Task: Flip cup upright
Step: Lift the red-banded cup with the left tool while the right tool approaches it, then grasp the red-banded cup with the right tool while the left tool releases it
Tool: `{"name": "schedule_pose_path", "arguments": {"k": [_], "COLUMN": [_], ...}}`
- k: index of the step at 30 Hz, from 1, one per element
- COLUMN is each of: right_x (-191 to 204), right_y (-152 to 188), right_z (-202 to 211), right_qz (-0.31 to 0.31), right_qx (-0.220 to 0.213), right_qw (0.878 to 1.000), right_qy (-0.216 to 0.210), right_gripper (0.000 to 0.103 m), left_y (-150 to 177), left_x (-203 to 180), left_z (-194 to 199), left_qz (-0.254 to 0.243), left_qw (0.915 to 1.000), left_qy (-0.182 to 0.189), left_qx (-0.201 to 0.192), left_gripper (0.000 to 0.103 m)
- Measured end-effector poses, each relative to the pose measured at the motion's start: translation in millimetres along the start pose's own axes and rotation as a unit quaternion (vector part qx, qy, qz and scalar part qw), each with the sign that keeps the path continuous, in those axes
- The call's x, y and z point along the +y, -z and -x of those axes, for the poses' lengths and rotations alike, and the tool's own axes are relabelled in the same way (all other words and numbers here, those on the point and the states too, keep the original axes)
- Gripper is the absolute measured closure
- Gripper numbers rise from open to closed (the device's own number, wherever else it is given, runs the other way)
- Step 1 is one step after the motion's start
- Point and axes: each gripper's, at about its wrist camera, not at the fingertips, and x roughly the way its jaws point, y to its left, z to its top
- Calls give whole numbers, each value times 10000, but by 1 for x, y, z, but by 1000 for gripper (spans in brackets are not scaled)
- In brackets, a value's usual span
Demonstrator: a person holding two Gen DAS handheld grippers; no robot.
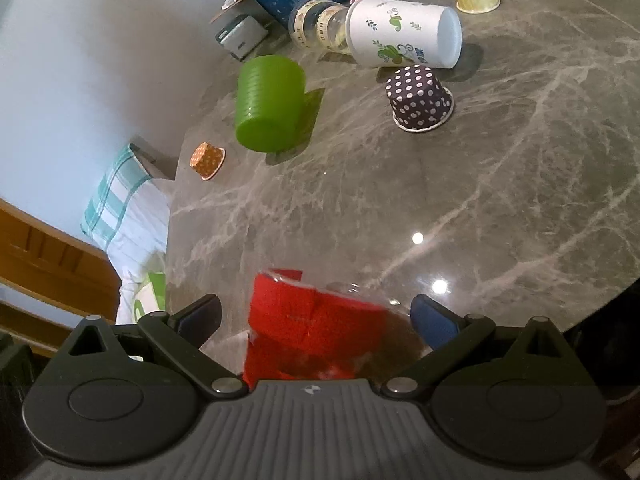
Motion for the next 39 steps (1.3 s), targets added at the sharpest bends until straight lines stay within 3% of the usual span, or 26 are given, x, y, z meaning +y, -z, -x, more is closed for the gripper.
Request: {"name": "schedule_pose_path", "arguments": {"k": [5,7,11,15,20,25,31,35,39], "right_x": [1,3,6,7,4,6,7,14,18], "right_y": [-1,-3,-4,-4,-7,-6,-1,10,20], "right_z": [-2,-5,-7,-9,-9,6,17,28,37], "right_qz": [-40,-20,57,51,-32,282,713,1288,1707], "right_qx": [-16,29,81,128,119,-399,-1071,-1751,-2337], "right_qw": [10000,9999,9998,9999,9999,9986,9916,9750,9556], "right_qy": [70,105,143,77,-65,-184,121,464,546], "right_gripper": [13,23,27,27,28,28,28,28,28], "left_y": [0,1,3,8,19,25,29,32,34], "left_x": [1,1,6,10,16,38,74,87,88], "left_z": [0,0,2,6,15,37,60,71,83], "left_qz": [14,-2,33,2,-56,-90,319,534,464], "left_qw": [10000,10000,9999,9996,9988,9950,9890,9816,9743], "left_qy": [47,55,99,190,325,557,627,773,888], "left_qx": [-22,-39,-97,-190,-371,-825,-1300,-1660,-2018], "left_gripper": [42,42,42,32,30,30,30,30,29]}}
